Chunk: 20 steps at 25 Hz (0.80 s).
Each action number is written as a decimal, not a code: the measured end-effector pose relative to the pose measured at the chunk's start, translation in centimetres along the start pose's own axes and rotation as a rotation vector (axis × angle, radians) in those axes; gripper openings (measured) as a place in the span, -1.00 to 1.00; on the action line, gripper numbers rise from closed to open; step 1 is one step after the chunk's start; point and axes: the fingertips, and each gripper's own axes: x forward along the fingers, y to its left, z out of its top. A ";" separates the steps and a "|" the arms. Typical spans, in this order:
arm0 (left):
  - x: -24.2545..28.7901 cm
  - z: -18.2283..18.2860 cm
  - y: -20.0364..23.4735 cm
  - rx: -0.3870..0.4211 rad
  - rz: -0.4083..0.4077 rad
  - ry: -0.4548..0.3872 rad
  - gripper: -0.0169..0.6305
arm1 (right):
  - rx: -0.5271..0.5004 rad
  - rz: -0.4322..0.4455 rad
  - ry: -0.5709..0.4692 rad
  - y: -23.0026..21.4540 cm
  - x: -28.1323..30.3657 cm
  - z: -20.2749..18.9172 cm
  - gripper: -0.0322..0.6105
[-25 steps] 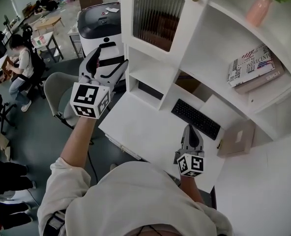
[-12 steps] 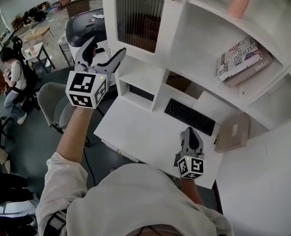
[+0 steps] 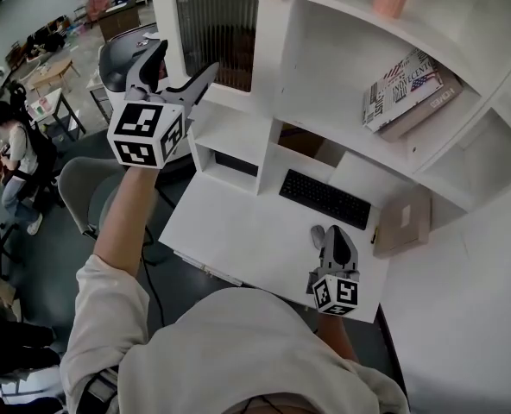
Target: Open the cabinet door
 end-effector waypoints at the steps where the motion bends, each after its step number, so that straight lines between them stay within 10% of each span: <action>1: 0.4 0.4 -0.2 0.003 -0.006 -0.005 0.27 | 0.002 -0.007 -0.001 -0.2 -0.2 0.0 -0.89; 20: 7.4 5.8 -4.7 0.060 -0.099 -0.075 0.27 | 0.036 -0.150 -0.005 -5.1 -3.9 -0.8 -0.89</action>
